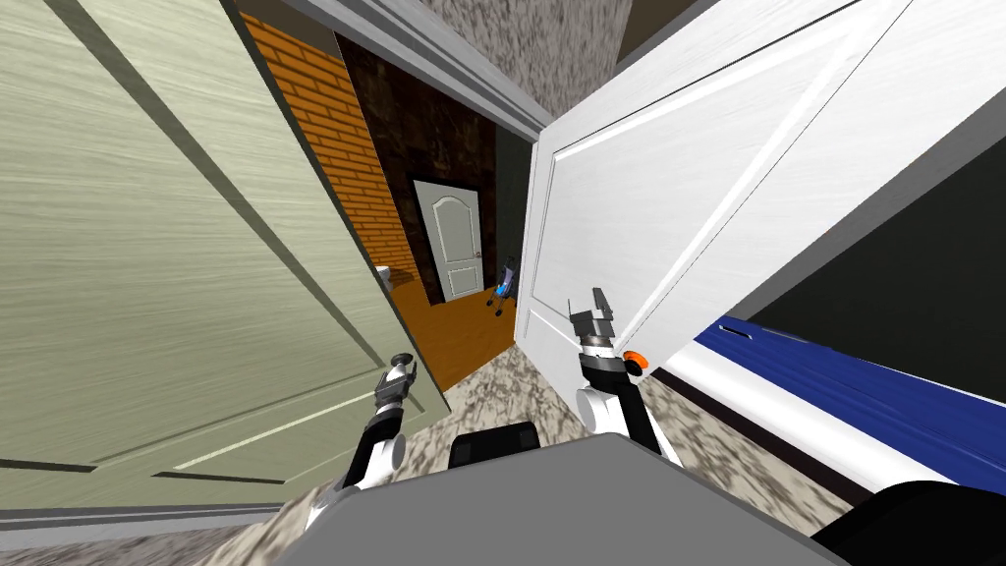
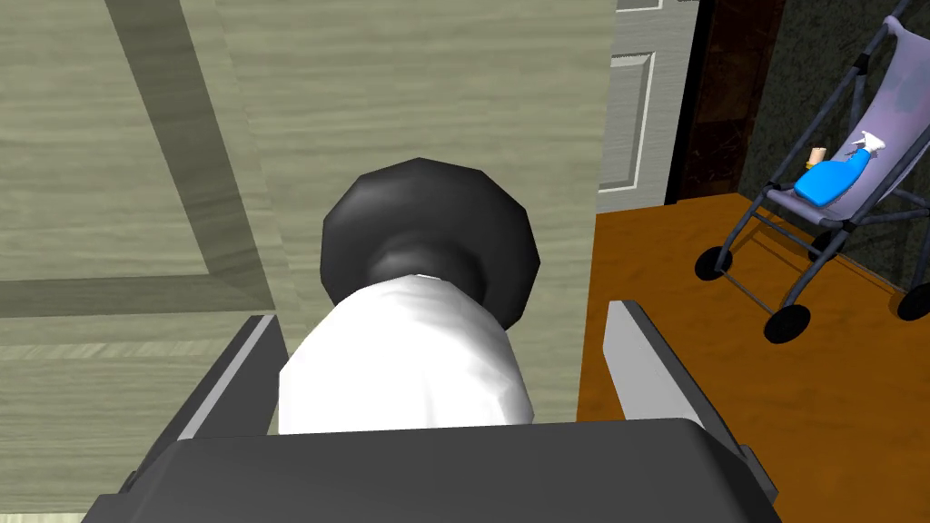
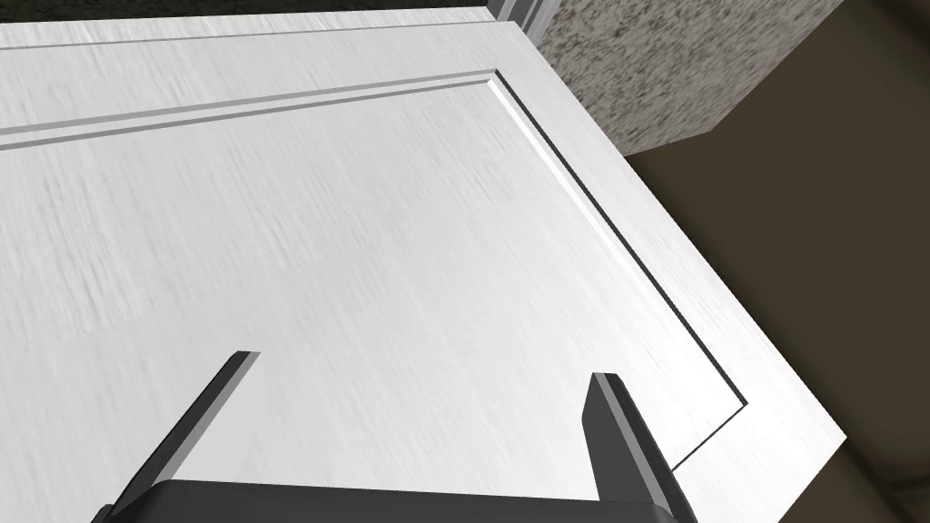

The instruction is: Pull the door open

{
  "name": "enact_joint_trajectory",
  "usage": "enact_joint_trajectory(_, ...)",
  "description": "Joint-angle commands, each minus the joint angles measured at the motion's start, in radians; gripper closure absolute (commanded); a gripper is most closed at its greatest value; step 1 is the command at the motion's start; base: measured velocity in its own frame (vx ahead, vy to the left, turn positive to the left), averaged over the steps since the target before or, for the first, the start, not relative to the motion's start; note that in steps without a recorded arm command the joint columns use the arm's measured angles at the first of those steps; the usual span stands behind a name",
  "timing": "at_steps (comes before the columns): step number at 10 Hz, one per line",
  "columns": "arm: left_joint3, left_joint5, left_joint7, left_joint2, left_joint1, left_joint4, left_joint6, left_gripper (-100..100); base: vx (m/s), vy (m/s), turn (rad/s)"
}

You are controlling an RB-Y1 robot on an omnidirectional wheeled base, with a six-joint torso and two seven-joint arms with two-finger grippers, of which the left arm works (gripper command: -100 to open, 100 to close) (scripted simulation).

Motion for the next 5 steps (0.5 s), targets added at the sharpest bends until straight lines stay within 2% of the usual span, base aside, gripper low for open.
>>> enact_joint_trajectory(1, 0.000, 0.000, 0.021, 0.009, -0.003, 0.028, -0.020, -100, 0.085, 0.018, -0.034)
enact_joint_trajectory(2, 0.000, 0.000, 0.013, 0.005, -0.004, 0.020, -0.013, -100, 0.037, 0.010, -0.007)
enact_joint_trajectory(3, 0.000, 0.000, 0.013, 0.005, -0.004, 0.020, -0.013, 100, -0.001, 0.004, 0.022)
enact_joint_trajectory(5, 0.000, 0.000, 0.013, 0.005, -0.004, 0.020, -0.013, 100, -0.014, 0.002, -0.006)
